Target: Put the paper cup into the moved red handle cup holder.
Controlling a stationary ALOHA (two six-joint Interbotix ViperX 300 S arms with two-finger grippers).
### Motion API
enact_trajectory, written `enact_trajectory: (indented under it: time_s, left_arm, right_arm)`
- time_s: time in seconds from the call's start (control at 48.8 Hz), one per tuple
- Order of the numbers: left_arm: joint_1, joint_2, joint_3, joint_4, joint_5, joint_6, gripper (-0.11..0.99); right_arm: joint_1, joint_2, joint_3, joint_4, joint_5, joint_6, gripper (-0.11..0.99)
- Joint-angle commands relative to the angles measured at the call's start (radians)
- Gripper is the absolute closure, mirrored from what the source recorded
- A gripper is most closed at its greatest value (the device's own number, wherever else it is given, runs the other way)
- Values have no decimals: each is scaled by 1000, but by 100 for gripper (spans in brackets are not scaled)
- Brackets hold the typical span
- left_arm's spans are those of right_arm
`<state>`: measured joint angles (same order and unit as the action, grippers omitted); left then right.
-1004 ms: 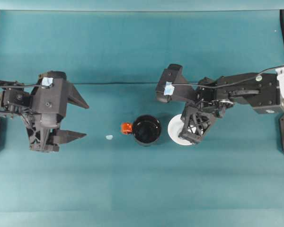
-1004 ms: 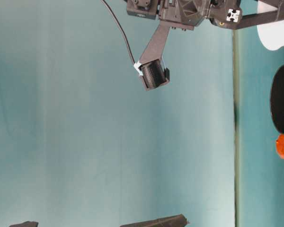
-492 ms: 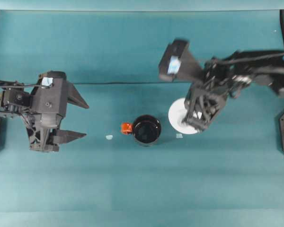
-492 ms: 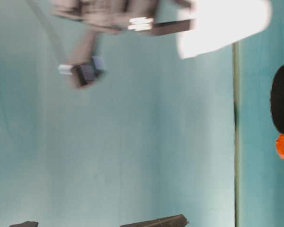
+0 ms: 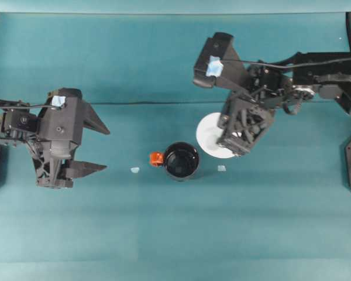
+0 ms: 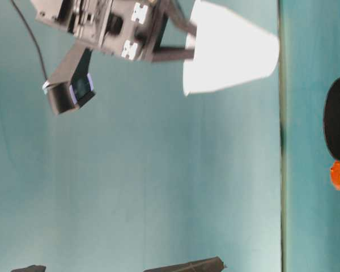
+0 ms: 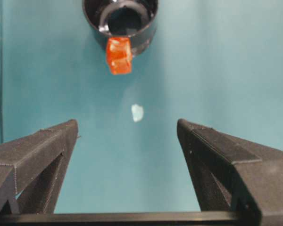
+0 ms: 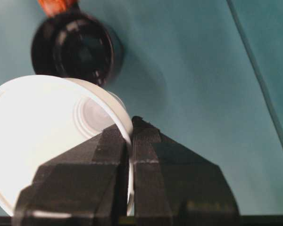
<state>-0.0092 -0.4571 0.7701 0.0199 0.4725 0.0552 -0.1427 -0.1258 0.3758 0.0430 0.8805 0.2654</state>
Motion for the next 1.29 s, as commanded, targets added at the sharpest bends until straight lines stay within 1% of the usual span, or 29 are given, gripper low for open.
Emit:
enact_trajectory:
  time_s: [0.0, 0.02, 0.225, 0.43, 0.492, 0.656, 0.676, 0.717, 0.738, 0.758, 0.799, 0.82, 0.861, 1.045, 1.23, 1.271]
  left_arm:
    - [2, -3, -11, 2, -6, 0, -6]
    - [0, -3, -11, 3, -8, 0, -6]
    - [2, -3, -9, 2, -8, 0, -6]
    - [0, -3, -9, 2, -8, 0, -6]
    - [0, -3, -9, 2, -8, -2, -6]
    - [0, -3, -11, 2, -8, 0, -6]
    - [0, -3, -12, 3, -8, 0, -6]
    - [0, -3, -11, 2, -8, 0, -6]
    - [0, -3, -12, 3, -8, 0, -6]
    - [0, -3, -12, 2, -8, 0, -6]
    - [0, -3, -12, 3, -8, 0, -6]
    - [0, -3, -12, 2, -8, 0, -6]
    - [0, -3, -12, 2, -8, 0, -6]
    - [-5, 0, -15, 2, -8, 0, -6]
    - [-5, 5, -17, 2, -8, 0, -6]
    - [-5, 6, -17, 2, -8, 0, -6]
  right_arm:
    - [9, 6, -48, 0, -11, 6, 98]
    - [11, 11, -55, 0, -11, 5, 98]
    - [26, 87, -133, 0, -2, 5, 98]
    - [55, 163, -179, 0, 0, 3, 98]
    - [64, 178, -181, -3, -3, 3, 98]
    - [77, 215, -158, -9, -9, 2, 98]
    - [78, 219, -155, -9, -11, 3, 98]
    - [81, 227, -149, -9, -17, 3, 98]
    - [81, 230, -146, -9, -23, 3, 98]
    - [83, 235, -141, -9, -31, 3, 98]
    - [86, 239, -137, -11, -44, 2, 98]
    - [86, 242, -133, -9, -51, 2, 98]
    - [86, 245, -129, -11, -63, 2, 98]
    - [84, 255, -114, -28, -100, 2, 98]
    - [80, 278, -109, -28, -101, -2, 98]
    - [81, 287, -109, -28, -104, -2, 98]
